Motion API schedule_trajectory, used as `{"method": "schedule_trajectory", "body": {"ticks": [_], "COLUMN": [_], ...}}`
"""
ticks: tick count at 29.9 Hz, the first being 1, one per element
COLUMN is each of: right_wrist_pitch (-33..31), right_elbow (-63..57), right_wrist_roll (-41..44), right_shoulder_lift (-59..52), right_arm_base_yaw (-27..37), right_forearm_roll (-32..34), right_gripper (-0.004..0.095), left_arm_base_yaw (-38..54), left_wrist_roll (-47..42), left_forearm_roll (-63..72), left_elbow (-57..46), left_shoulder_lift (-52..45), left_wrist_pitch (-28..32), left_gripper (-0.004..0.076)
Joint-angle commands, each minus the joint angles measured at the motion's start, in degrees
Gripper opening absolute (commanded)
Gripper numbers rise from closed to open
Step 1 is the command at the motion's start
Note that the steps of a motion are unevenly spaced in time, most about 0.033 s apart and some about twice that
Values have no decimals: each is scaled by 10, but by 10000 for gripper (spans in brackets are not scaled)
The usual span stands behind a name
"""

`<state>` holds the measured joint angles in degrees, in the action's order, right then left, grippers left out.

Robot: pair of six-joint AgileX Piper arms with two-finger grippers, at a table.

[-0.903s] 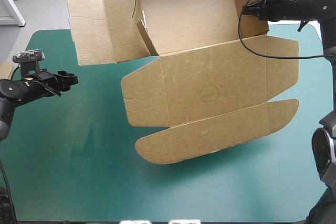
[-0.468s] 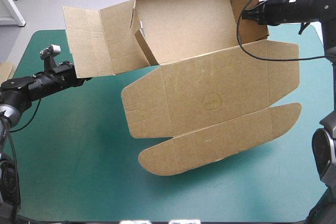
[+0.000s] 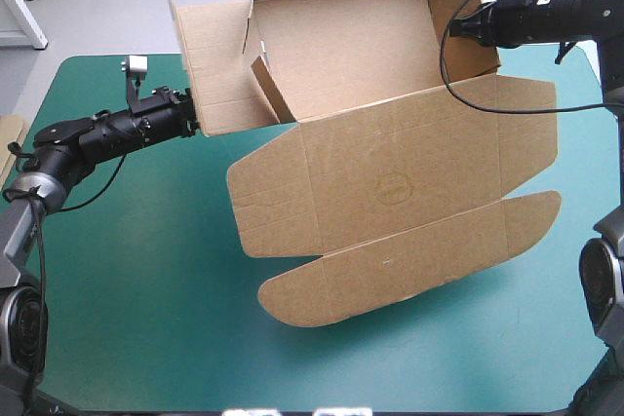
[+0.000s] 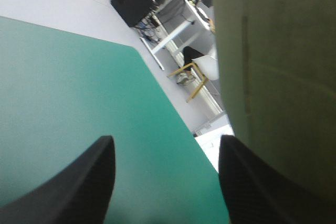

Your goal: Fold the box

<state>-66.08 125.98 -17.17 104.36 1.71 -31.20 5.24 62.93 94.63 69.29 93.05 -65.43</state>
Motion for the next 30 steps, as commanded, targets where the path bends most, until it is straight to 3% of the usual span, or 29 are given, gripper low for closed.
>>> {"method": "schedule_trajectory", "body": {"ticks": [1, 7, 30], "right_wrist_pitch": [34, 37, 37], "right_elbow": [20, 20, 3], "right_wrist_roll": [3, 5, 20], "right_shoulder_lift": [-33, -33, -15], "right_arm_base_yaw": [3, 3, -3], "right_forearm_roll": [-30, -11, 10], "right_gripper": [-15, -15, -15], "left_arm_base_yaw": [-25, -36, -43], "left_wrist_roll": [-14, -46, -150], "left_forearm_roll": [51, 63, 37], "left_elbow": [51, 81, 200], "left_shoulder_lift": [-23, -23, -23], "left_wrist_pitch": [-34, -77, -61], "left_gripper": [419, 419, 419]}}
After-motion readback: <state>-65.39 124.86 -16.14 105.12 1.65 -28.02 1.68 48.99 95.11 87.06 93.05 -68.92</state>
